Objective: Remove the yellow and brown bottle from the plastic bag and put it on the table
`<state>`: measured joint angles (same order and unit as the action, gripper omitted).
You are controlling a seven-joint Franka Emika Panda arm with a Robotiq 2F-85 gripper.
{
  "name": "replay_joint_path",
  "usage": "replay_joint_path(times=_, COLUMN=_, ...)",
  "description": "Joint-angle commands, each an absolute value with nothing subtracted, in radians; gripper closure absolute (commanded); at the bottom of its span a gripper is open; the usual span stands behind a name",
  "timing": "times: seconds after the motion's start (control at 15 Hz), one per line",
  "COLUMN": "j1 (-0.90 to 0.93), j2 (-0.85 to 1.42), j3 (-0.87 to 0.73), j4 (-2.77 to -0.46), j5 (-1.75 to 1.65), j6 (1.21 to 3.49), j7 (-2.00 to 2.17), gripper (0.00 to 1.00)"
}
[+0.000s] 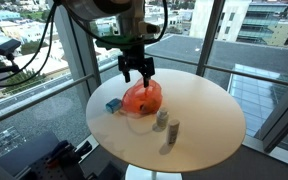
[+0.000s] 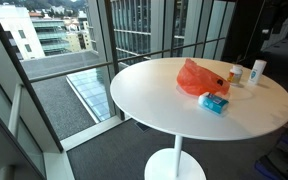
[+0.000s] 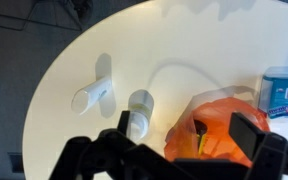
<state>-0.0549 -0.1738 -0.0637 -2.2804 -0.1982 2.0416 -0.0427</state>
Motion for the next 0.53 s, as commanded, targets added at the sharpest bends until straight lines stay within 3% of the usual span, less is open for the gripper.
replay_joint_path(times=0.0, j1=-0.043, j2=-0.078, j3=-0.060, j4=-2.225, j5=-0.114, j6=2.140, j7=-0.046, gripper=0.00)
replay_joint_path(times=0.47, j1=-0.040, j2=-0.018, j3=-0.046, j4=-2.245, j5=-0.068, j6=2.252, j7=-0.043, gripper=0.00)
